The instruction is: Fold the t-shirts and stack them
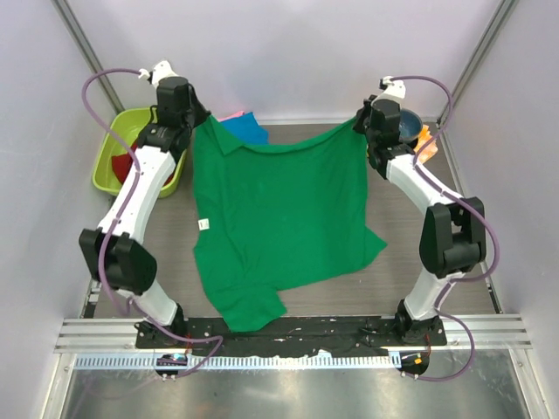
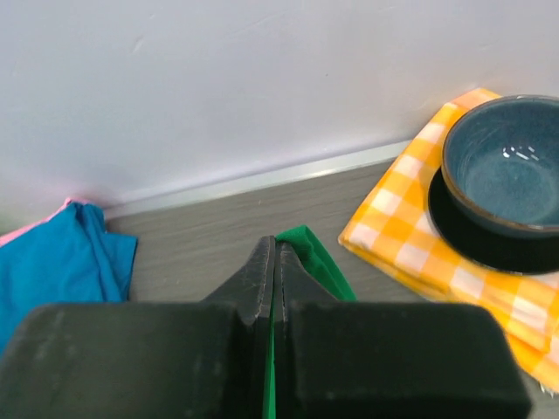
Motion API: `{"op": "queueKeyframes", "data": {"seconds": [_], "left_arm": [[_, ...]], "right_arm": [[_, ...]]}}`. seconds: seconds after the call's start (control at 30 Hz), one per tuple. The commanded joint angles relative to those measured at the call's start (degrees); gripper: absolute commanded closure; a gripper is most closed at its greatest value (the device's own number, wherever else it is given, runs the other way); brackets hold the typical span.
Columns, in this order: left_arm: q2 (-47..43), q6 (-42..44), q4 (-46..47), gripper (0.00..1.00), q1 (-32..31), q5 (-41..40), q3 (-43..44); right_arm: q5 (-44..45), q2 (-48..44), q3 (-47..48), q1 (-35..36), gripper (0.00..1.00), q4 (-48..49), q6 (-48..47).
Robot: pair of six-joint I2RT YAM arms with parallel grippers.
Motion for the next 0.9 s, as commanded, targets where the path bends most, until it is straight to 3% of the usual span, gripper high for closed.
{"op": "queueKeyframes", "data": {"seconds": [0.0, 0.07, 0.1, 0.13, 0.17, 0.2, 0.23, 0.27, 0.3, 0.4, 0.5, 0.63, 0.73, 0.87], "left_arm": [[8.6, 1.4, 3.0, 1.00, 0.8, 1.9, 9.0], [11.9, 1.3, 2.6, 0.98, 0.8, 2.5, 11.3], [13.5, 1.4, 2.6, 0.92, 0.9, 2.5, 13.5], [17.3, 1.4, 2.8, 0.80, 0.9, 2.6, 14.6], [19.1, 1.1, 3.2, 0.42, 1.0, 2.3, 15.7], [21.8, 1.1, 3.4, 0.17, 1.1, 2.1, 19.1], [26.5, 1.1, 3.3, 0.00, 1.2, 1.7, 21.6], [29.5, 1.2, 0.7, 0.00, 1.3, 1.2, 24.7], [32.0, 1.0, -1.7, 0.00, 1.5, 0.4, 32.3], [36.0, 1.4, -8.7, 0.00, 1.5, -0.9, 40.4], [29.8, 1.0, -5.5, 0.00, 1.5, 0.4, 34.1], [22.6, -1.2, -6.3, 0.00, 1.3, 1.7, 28.1], [17.9, -3.1, -11.2, 0.00, 0.4, -0.2, 24.4], [11.6, -7.0, -15.6, 0.00, -0.9, -6.2, 14.4]], "right_arm": [[2.5, 5.1, 7.8, -1.7, 0.99, 2.4, 1.6], [2.9, 9.1, 9.8, -1.9, 0.99, 1.3, 2.0], [3.7, 10.7, 11.8, -2.0, 0.99, 1.0, 2.5], [4.2, 12.2, 13.1, -2.2, 0.99, 0.5, 3.1], [5.0, 13.8, 14.3, -2.3, 0.80, 0.4, 4.5], [6.5, 17.3, 16.9, -2.5, 0.55, 0.0, 5.6], [8.1, 18.8, 18.4, -2.6, 0.19, -0.6, 6.1], [8.1, 20.5, 20.0, -2.6, 0.04, -1.0, 6.2], [8.3, 21.9, 22.2, -2.6, 0.04, -1.5, 5.5], [8.3, 20.3, 20.3, -2.5, 0.03, -0.2, 3.7], [8.7, 14.3, 15.2, -1.3, 0.03, 4.0, 1.8], [6.0, 8.3, 14.9, 2.7, 0.02, -0.8, -3.1], [-2.7, 7.5, 16.8, 7.7, 0.02, -6.8, -4.8], [-15.1, 12.5, 25.9, 13.3, 0.01, -17.6, -4.4]]}}
